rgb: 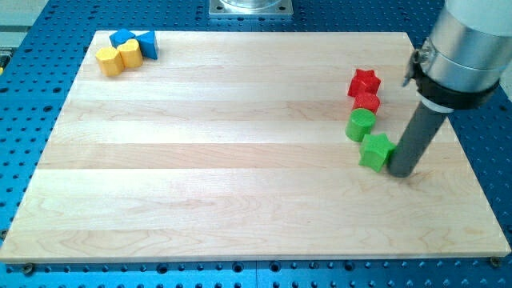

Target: Move the red blocks slightly to the left

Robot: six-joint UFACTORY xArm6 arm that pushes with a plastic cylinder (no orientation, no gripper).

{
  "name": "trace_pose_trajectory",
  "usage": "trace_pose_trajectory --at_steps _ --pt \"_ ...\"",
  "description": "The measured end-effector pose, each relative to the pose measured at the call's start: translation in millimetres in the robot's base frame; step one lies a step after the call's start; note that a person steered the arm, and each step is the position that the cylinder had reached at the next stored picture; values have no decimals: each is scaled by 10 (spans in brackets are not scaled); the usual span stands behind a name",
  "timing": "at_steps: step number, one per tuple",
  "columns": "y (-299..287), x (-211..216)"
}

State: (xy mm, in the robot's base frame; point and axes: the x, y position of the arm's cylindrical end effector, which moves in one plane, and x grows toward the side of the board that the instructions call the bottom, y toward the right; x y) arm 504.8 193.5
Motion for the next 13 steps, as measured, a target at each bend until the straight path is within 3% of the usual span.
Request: trace_pose_trajectory --at_steps 1,2,6,7,8,10,13 --pt "-69 -76" --pt "269 -295" --pt "-2 -1028" --pt "602 -1172" --pt "525 -1437" --pt "136 -1552" --pt "176 -1585"
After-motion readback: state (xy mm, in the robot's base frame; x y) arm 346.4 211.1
